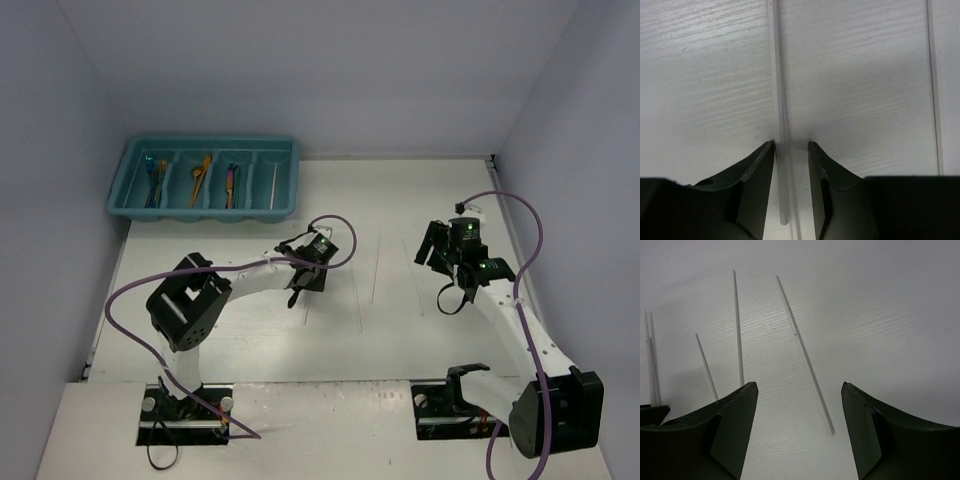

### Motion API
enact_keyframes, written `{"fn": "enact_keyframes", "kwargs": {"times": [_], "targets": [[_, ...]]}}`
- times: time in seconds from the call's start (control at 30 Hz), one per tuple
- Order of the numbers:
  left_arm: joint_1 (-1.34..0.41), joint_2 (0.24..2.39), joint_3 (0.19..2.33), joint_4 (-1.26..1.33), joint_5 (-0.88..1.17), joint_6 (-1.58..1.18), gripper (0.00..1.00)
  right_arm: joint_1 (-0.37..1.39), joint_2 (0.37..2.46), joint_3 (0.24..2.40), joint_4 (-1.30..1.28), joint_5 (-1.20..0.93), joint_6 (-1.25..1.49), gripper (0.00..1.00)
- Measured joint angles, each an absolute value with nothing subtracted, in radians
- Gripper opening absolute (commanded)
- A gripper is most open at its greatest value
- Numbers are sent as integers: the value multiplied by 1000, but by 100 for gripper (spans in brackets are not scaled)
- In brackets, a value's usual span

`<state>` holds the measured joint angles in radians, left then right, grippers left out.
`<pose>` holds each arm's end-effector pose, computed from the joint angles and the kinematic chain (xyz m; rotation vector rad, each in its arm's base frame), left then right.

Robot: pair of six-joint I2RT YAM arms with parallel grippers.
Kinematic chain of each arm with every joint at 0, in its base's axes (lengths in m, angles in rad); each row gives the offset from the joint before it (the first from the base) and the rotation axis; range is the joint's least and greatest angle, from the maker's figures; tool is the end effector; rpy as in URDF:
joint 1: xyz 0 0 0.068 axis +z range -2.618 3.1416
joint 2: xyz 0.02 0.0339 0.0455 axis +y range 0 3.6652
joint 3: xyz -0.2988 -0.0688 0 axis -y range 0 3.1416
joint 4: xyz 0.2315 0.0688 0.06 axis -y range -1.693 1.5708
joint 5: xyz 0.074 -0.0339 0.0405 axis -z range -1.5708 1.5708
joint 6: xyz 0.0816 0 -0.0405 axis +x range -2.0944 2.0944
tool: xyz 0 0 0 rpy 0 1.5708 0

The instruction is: Sort the eating utensils into containers

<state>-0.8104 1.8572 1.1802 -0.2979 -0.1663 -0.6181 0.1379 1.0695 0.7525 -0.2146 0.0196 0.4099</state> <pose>0.2918 -0.2871 0.1740 0.1808 2.5577 -0.3542 0.2470 0.0327 0.2815 0.2988 2.0962 0.3076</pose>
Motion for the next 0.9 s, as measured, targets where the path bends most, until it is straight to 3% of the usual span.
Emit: {"fn": "enact_keyframes", "kwargs": {"times": [0.9], "targets": [[-798, 1662, 1064, -397, -124, -621, 29, 138, 1072, 752, -215, 19, 410, 65]]}}
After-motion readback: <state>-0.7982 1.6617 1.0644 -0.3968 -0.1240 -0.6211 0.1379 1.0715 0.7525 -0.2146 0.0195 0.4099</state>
